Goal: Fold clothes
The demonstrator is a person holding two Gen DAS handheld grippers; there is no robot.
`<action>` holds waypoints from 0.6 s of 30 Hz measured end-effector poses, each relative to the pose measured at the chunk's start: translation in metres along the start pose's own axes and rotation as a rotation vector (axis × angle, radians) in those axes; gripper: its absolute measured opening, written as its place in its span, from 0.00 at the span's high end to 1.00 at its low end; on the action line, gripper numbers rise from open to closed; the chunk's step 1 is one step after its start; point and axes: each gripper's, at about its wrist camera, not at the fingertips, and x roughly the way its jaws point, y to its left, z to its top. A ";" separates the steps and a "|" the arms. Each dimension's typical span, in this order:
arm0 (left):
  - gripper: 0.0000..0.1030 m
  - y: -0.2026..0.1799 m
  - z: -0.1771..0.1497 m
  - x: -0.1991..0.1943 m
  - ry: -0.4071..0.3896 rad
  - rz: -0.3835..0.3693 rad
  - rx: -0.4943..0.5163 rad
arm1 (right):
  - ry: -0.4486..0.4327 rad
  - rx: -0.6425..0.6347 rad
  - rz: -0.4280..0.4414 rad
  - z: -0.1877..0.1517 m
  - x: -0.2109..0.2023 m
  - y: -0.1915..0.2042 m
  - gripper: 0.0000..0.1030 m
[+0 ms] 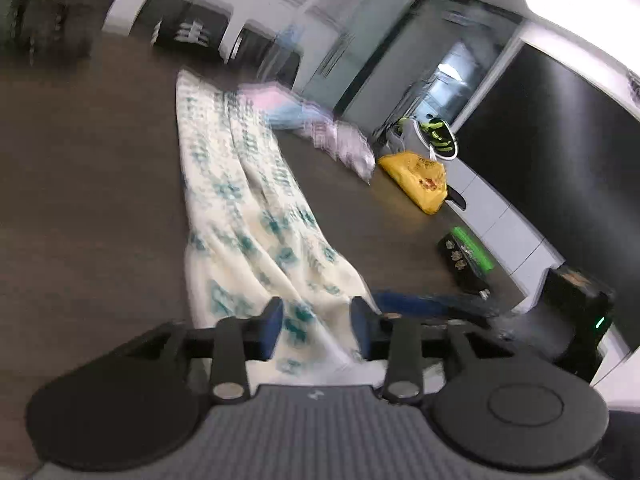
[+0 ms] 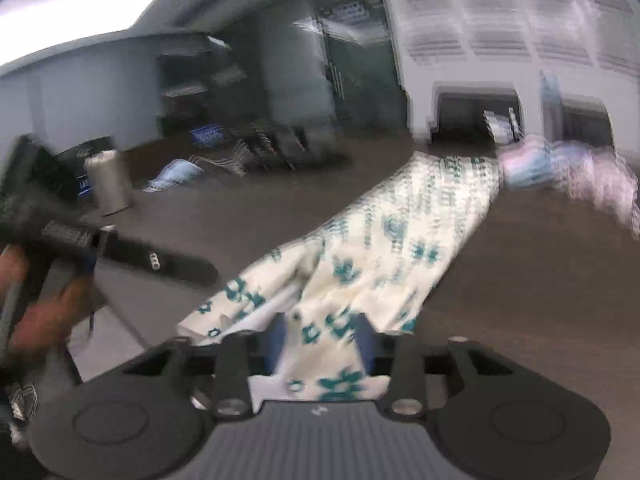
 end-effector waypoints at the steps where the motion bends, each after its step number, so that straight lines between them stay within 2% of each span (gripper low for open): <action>1: 0.54 -0.001 0.001 -0.009 -0.003 0.107 0.142 | -0.019 -0.085 -0.022 -0.001 -0.012 -0.002 0.37; 2: 0.50 -0.003 -0.001 -0.013 0.005 0.190 0.284 | -0.013 -0.169 -0.056 -0.002 -0.018 -0.004 0.32; 4: 0.46 -0.005 -0.014 -0.009 0.047 0.197 0.569 | 0.006 -0.328 -0.108 -0.006 -0.027 -0.007 0.32; 5: 0.36 -0.006 -0.021 -0.007 0.069 0.189 0.711 | 0.038 -0.383 -0.093 -0.009 -0.024 -0.008 0.33; 6: 0.31 -0.005 -0.026 -0.002 0.095 0.154 0.808 | 0.067 -0.440 -0.076 -0.012 -0.020 -0.007 0.33; 8: 0.31 -0.004 -0.032 0.008 0.141 0.057 0.941 | 0.111 -0.554 -0.044 -0.019 -0.009 -0.003 0.33; 10: 0.30 -0.003 -0.029 0.014 0.121 -0.026 0.977 | 0.131 -0.650 -0.035 -0.027 0.000 0.003 0.33; 12: 0.30 -0.005 -0.024 0.018 0.106 -0.097 1.000 | 0.113 -0.707 -0.015 -0.030 0.003 0.008 0.34; 15: 0.30 -0.005 -0.018 0.038 0.121 -0.179 1.038 | 0.099 -0.725 0.034 -0.023 0.016 0.008 0.34; 18: 0.33 -0.003 -0.011 0.054 0.102 -0.226 1.023 | 0.089 -0.743 0.094 -0.017 0.032 0.009 0.35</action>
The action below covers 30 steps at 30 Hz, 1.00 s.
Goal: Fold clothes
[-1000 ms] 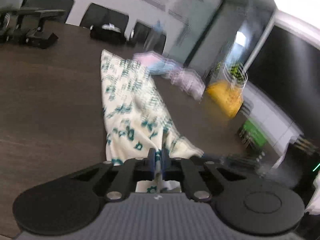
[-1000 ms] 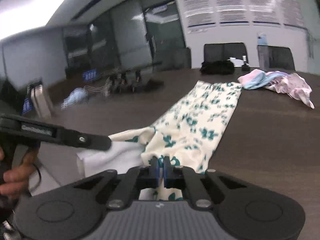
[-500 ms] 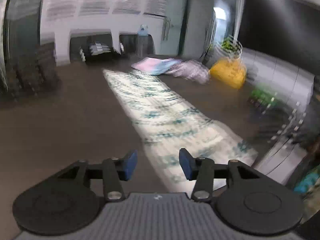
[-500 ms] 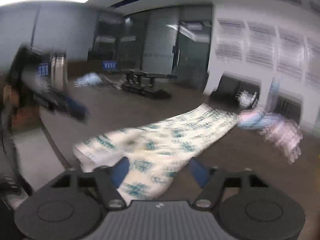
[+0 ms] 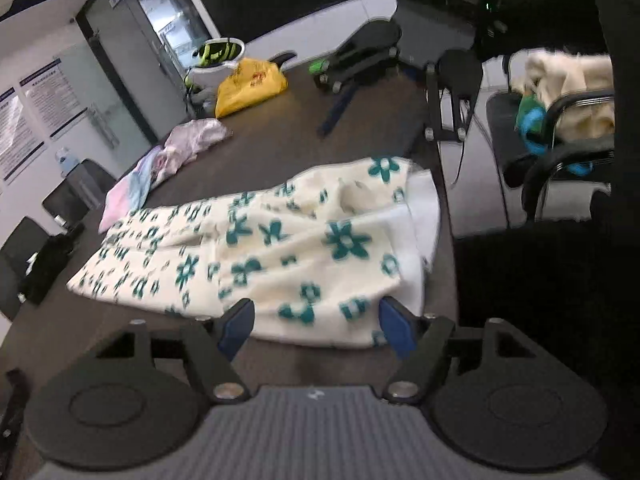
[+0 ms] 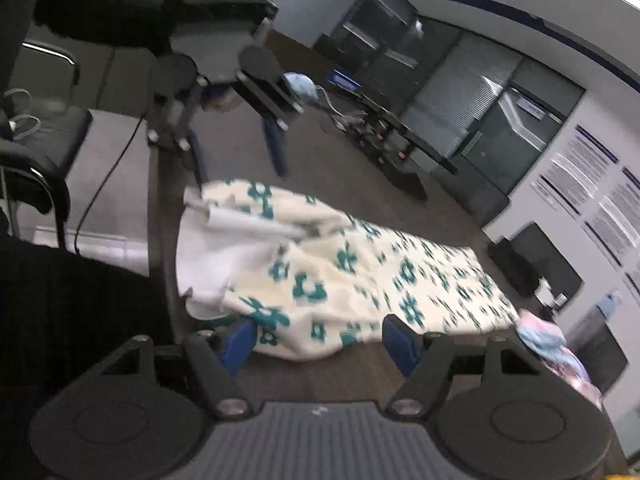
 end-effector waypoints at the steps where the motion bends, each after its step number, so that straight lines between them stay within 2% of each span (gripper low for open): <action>1: 0.42 0.003 0.000 0.004 -0.004 -0.012 -0.004 | -0.005 -0.012 0.019 0.003 0.006 -0.001 0.36; 2: 0.60 0.005 0.001 0.007 -0.008 -0.025 -0.005 | -0.012 -0.016 0.041 0.006 0.010 -0.004 0.39; 3: 0.72 0.007 0.001 0.009 -0.006 -0.060 -0.009 | -0.012 -0.015 0.070 0.008 0.014 -0.007 0.44; 4: 0.85 0.010 0.002 0.010 -0.003 -0.103 -0.014 | -0.007 -0.009 0.103 0.011 0.018 -0.009 0.65; 5: 0.87 0.015 0.003 0.013 0.002 -0.133 -0.028 | 0.009 0.006 0.146 0.014 0.022 -0.013 0.85; 7: 0.93 0.027 0.006 0.018 0.010 -0.193 -0.082 | 0.022 0.040 0.220 0.017 0.028 -0.020 0.90; 8: 0.96 0.038 0.007 0.020 0.003 -0.233 -0.145 | 0.020 0.069 0.257 0.018 0.030 -0.027 0.96; 10: 0.96 0.067 0.006 0.021 -0.076 -0.315 -0.314 | -0.015 0.200 0.350 0.020 0.032 -0.052 0.97; 11: 0.96 0.082 0.005 0.022 -0.123 -0.343 -0.388 | -0.055 0.306 0.377 0.018 0.033 -0.071 0.97; 13: 0.96 0.116 0.002 0.027 -0.215 -0.380 -0.556 | -0.122 0.511 0.375 0.011 0.040 -0.112 0.97; 14: 0.96 0.135 -0.002 0.033 -0.259 -0.374 -0.652 | -0.130 0.609 0.333 0.006 0.048 -0.131 0.97; 15: 0.96 0.151 -0.004 0.039 -0.290 -0.333 -0.734 | -0.118 0.700 0.280 0.001 0.059 -0.148 0.97; 18: 0.96 0.190 -0.015 0.067 -0.242 -0.114 -0.969 | -0.036 0.913 0.134 -0.016 0.096 -0.183 0.97; 19: 0.95 0.197 -0.020 0.078 -0.206 -0.050 -1.039 | 0.001 0.963 0.097 -0.021 0.108 -0.187 0.96; 20: 0.94 0.200 -0.024 0.088 -0.168 -0.020 -1.075 | 0.039 1.012 0.060 -0.025 0.121 -0.192 0.90; 21: 0.92 0.200 -0.028 0.095 -0.135 0.020 -1.096 | 0.076 1.050 0.031 -0.029 0.132 -0.195 0.89; 22: 0.79 0.199 -0.032 0.093 -0.127 0.044 -1.123 | 0.106 1.059 0.017 -0.030 0.137 -0.195 0.84; 23: 0.60 0.199 -0.037 0.089 -0.127 0.060 -1.153 | 0.107 1.066 -0.001 -0.031 0.135 -0.195 0.79; 24: 0.52 0.198 -0.041 0.084 -0.127 0.077 -1.183 | 0.081 1.077 -0.017 -0.032 0.128 -0.195 0.74; 26: 0.41 0.198 -0.049 0.069 -0.148 0.091 -1.243 | 0.024 1.124 -0.060 -0.038 0.102 -0.197 0.58; 28: 0.34 0.197 -0.054 0.048 -0.197 0.075 -1.290 | -0.021 1.194 -0.089 -0.046 0.077 -0.198 0.54; 30: 0.27 0.192 -0.041 0.041 -0.219 0.030 -1.252 | -0.089 1.247 -0.033 -0.051 0.063 -0.193 0.54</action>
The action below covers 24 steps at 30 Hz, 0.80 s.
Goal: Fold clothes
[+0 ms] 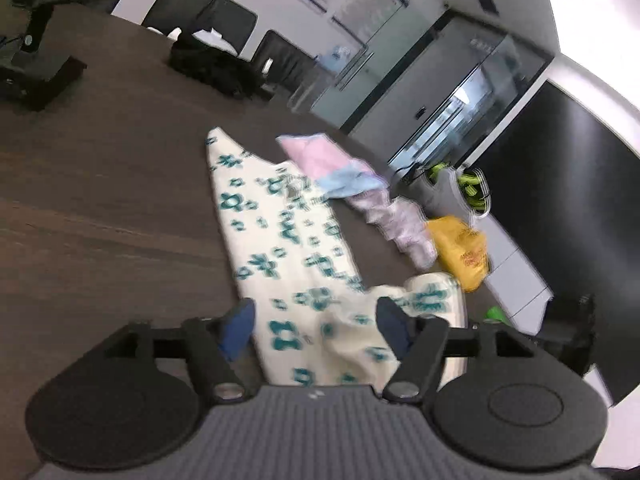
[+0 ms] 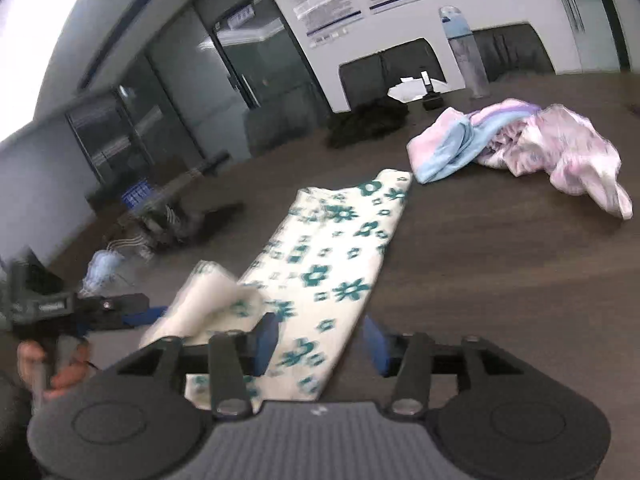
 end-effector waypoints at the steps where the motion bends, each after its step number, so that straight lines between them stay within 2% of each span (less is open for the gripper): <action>1: 0.24 -0.012 -0.001 0.004 0.014 -0.023 0.049 | 0.007 0.010 0.056 -0.004 -0.002 0.002 0.54; 2: 0.21 -0.025 -0.004 0.011 0.026 -0.032 0.108 | 0.025 -0.002 0.093 -0.009 0.000 0.009 0.54; 4: 0.21 -0.044 -0.008 0.035 0.057 0.005 0.198 | 0.020 -0.043 0.075 -0.022 0.010 0.028 0.54; 5: 0.39 -0.048 -0.012 0.046 0.070 0.039 0.218 | 0.010 -0.057 0.055 -0.026 0.016 0.036 0.57; 6: 0.57 -0.044 -0.015 0.052 0.094 0.061 0.179 | 0.000 -0.063 0.033 -0.027 0.023 0.043 0.63; 7: 0.93 -0.037 -0.018 0.056 0.122 0.080 0.121 | -0.006 -0.067 0.009 -0.029 0.029 0.049 0.89; 8: 0.92 -0.029 -0.021 0.060 0.150 0.098 0.063 | -0.007 -0.066 -0.016 -0.028 0.036 0.054 0.95; 9: 0.92 -0.022 -0.028 0.055 0.137 0.109 0.010 | -0.017 -0.055 -0.033 -0.028 0.041 0.057 0.96; 12: 0.92 -0.011 -0.050 0.031 0.054 0.130 -0.111 | 0.013 -0.074 -0.108 -0.032 0.059 0.066 0.98; 13: 0.89 -0.010 -0.053 0.028 0.023 0.135 -0.132 | 0.030 -0.095 -0.146 -0.036 0.068 0.067 0.98; 15: 0.72 -0.014 -0.053 0.027 -0.022 0.152 -0.115 | 0.031 -0.126 -0.187 -0.042 0.080 0.070 1.00; 17: 0.34 -0.024 -0.046 0.030 -0.027 0.124 -0.051 | 0.014 -0.136 -0.193 -0.042 0.074 0.072 0.97; 18: 0.30 -0.030 -0.040 0.034 -0.031 0.114 0.004 | -0.003 -0.122 -0.184 -0.041 0.066 0.070 0.94; 19: 0.31 -0.036 -0.037 0.036 -0.039 0.130 0.050 | -0.021 -0.108 -0.175 -0.040 0.059 0.067 0.89; 20: 0.42 -0.041 -0.033 0.039 -0.048 0.152 0.090 | -0.036 -0.098 -0.166 -0.039 0.052 0.066 0.86; 21: 0.59 -0.042 -0.032 0.045 -0.040 0.182 0.106 | -0.049 -0.098 -0.155 -0.040 0.045 0.066 0.86; 22: 0.98 -0.043 -0.031 0.052 -0.027 0.215 0.114 | -0.061 -0.098 -0.143 -0.041 0.039 0.067 0.86; 24: 0.97 -0.040 -0.040 0.062 -0.008 0.269 0.134 | -0.075 -0.101 -0.125 -0.044 0.029 0.068 0.86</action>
